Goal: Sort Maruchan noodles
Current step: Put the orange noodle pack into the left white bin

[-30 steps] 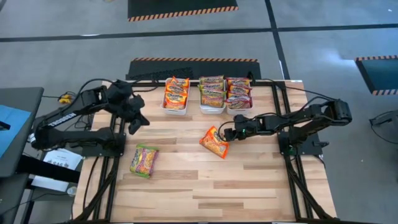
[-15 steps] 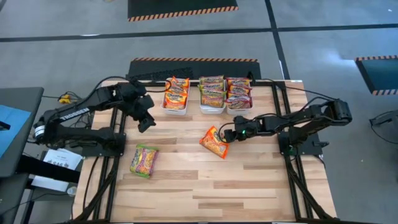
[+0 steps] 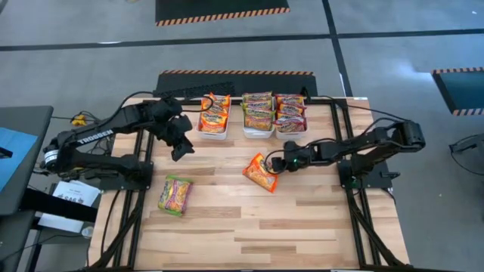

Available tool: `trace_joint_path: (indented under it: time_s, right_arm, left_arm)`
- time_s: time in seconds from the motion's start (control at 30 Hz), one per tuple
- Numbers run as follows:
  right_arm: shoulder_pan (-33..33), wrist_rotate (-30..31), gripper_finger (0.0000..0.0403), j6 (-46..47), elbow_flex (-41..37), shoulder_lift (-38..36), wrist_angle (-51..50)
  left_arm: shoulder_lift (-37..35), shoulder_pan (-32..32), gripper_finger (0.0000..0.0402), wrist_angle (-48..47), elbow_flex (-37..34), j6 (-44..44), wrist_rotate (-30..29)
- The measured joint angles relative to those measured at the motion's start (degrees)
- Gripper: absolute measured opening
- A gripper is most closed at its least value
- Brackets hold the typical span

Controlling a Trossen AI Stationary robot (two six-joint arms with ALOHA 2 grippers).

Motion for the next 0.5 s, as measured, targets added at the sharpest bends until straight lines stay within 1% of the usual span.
trace_joint_path:
  time_s: [0.07,0.27,0.43,0.5]
  right_arm:
    - [0.23,-0.01,0.0191,1.34,-0.11,1.94,0.19]
    - [0.95,-0.72,0.0191,2.21,0.02,8.22,10.53]
    - [0.90,-1.39,0.0190,3.51,0.71,11.71,12.94]
    - [0.90,-1.45,0.0181,3.72,1.29,12.80,13.04]
  left_arm:
    - [0.04,0.00,0.0130,0.00,0.00,0.02,0.03]
    - [0.04,0.00,0.0130,0.09,0.00,-0.49,0.16]
    - [0.04,0.00,0.0130,0.09,0.00,-1.33,0.34]
    - [0.04,0.00,0.0129,0.09,0.00,-1.36,0.35]
